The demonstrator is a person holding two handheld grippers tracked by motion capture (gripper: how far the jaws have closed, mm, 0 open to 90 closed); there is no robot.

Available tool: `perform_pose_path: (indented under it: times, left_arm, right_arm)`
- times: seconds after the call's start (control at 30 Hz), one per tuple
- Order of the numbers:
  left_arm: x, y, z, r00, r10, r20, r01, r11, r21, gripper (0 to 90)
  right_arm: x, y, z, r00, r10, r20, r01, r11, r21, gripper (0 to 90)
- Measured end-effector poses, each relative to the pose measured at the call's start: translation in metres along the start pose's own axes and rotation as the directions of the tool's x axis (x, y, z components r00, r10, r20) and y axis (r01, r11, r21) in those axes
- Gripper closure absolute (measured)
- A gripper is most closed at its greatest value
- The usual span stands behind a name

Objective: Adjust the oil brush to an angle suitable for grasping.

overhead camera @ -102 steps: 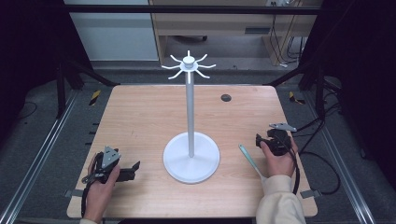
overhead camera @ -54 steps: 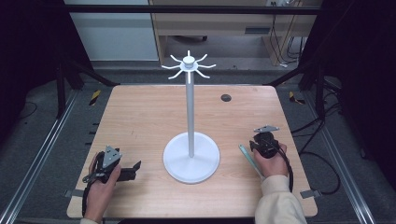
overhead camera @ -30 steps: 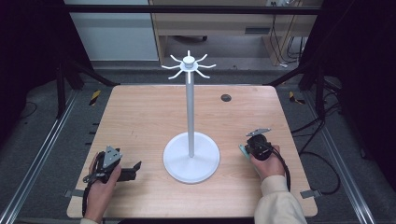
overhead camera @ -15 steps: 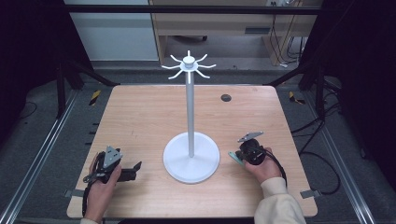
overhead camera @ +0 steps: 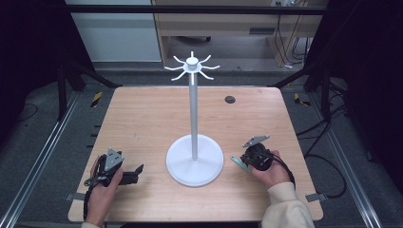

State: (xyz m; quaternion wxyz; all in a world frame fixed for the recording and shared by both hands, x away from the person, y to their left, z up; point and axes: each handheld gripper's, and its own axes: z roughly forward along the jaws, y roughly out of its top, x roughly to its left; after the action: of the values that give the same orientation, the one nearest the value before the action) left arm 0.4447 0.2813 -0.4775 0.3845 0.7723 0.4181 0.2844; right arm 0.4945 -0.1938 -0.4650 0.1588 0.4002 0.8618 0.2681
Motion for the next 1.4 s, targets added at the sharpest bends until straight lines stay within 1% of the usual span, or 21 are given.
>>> perform_pose_path:
  times: [0.03,0.07,0.1,0.17,0.23,0.27,0.4,0.47,0.5,0.57,0.6,0.63,0.73,0.77,0.8,0.83,0.87,0.93,1.1,1.23,1.4]
  left_arm:
    - [0.0,0.0,0.0,1.0,0.001,-0.001,-0.001,1.0,0.001,2.4]
    - [-0.001,0.0,0.001,1.0,-0.002,0.0,0.002,1.0,-0.002,2.4]
    - [-0.001,0.0,0.001,1.0,-0.001,0.001,0.001,1.0,-0.001,2.4]
    - [-0.002,0.0,0.002,1.0,0.003,0.0,-0.003,1.0,0.003,2.3]
    - [-0.002,0.0,0.002,1.0,0.009,-0.001,-0.009,0.9999,0.007,2.4]
    - [-0.002,0.0,0.002,1.0,0.009,-0.002,-0.009,0.9999,0.007,2.4]
    - [-0.002,0.0,0.002,1.0,0.006,-0.004,-0.006,0.9999,0.009,2.4]
    - [-0.002,0.0,0.002,1.0,0.007,-0.005,-0.007,0.9999,0.011,2.4]
    - [-0.002,0.0,0.002,1.0,0.006,-0.004,-0.006,0.9999,0.01,2.4]
    - [-0.002,0.0,0.001,1.0,0.006,-0.004,-0.006,0.9999,0.008,2.3]
    - [-0.002,0.0,0.001,1.0,0.005,-0.004,-0.004,1.0,0.006,2.3]
    - [-0.001,0.0,0.001,1.0,0.004,-0.004,-0.004,1.0,0.006,2.3]
    - [-0.001,0.0,0.001,1.0,0.005,-0.004,-0.005,1.0,0.006,2.4]
    - [-0.002,0.0,0.001,1.0,0.005,-0.004,-0.005,1.0,0.006,2.3]
    - [-0.002,0.0,0.001,1.0,0.005,-0.004,-0.005,1.0,0.006,2.4]
    - [-0.002,0.0,0.001,1.0,0.006,-0.004,-0.006,1.0,0.008,2.4]
    - [-0.002,0.0,0.001,1.0,0.007,-0.004,-0.007,0.9999,0.009,2.3]
    - [-0.001,0.0,0.001,1.0,0.006,-0.005,-0.006,1.0,0.008,2.4]
    - [-0.001,0.0,0.001,0.9999,0.009,-0.005,-0.009,0.9999,0.01,2.4]
    - [-0.001,0.0,0.001,1.0,0.005,-0.005,-0.005,1.0,0.006,2.4]
    - [-0.001,0.0,0.0,1.0,0.007,-0.005,-0.007,0.9999,0.008,2.4]
  right_arm:
    - [0.001,-0.001,-0.007,0.9999,-0.012,0.006,0.012,1.0,0.013,81.2]
    - [0.001,-0.001,-0.007,0.9999,-0.012,0.006,0.012,1.0,0.013,81.2]
    - [0.001,-0.002,-0.011,0.9996,-0.028,0.009,0.028,0.999,0.022,80.1]
    - [-0.001,-0.008,-0.02,0.9984,-0.057,0.001,0.057,0.996,0.066,75.9]
    - [-0.001,-0.01,-0.022,0.9982,-0.06,-0.001,0.06,0.995,0.078,74.8]
    - [-0.003,-0.014,-0.026,0.997,-0.075,-0.015,0.077,0.992,0.103,72.5]
    - [-0.005,-0.019,-0.031,0.9957,-0.085,-0.037,0.089,0.987,0.135,70.5]
    - [-0.006,-0.02,-0.032,0.9949,-0.088,-0.049,0.095,0.982,0.164,69.6]
    - [-0.006,-0.021,-0.032,0.9931,-0.103,-0.057,0.112,0.976,0.185,69.6]
    - [-0.005,-0.021,-0.031,0.9932,-0.099,-0.062,0.109,0.974,0.199,69.9]
    - [-0.005,-0.022,-0.029,0.9916,-0.109,-0.069,0.122,0.966,0.229,70.6]
    - [-0.005,-0.022,-0.029,0.9916,-0.109,-0.069,0.122,0.966,0.229,70.6]
    - [-0.004,-0.023,-0.026,0.9901,-0.112,-0.084,0.131,0.956,0.264,71.3]
    - [-0.004,-0.024,-0.025,0.99,-0.111,-0.087,0.131,0.951,0.278,71.7]
    - [-0.003,-0.025,-0.022,0.988,-0.124,-0.093,0.146,0.943,0.297,72.2]
    - [-0.003,-0.025,-0.022,0.988,-0.124,-0.093,0.146,0.943,0.297,72.2]
    - [-0.003,-0.026,-0.02,0.987,-0.129,-0.096,0.153,0.938,0.31,73.3]
    - [-0.004,-0.026,-0.019,0.987,-0.128,-0.097,0.153,0.935,0.319,74.3]
    - [-0.007,-0.028,-0.018,0.9881,-0.117,-0.1,0.144,0.934,0.326,76.2]
    - [-0.008,-0.029,-0.016,0.9883,-0.109,-0.106,0.14,0.929,0.342,78.7]
    - [-0.009,-0.028,-0.016,0.9876,-0.102,-0.12,0.137,0.93,0.342,82.6]
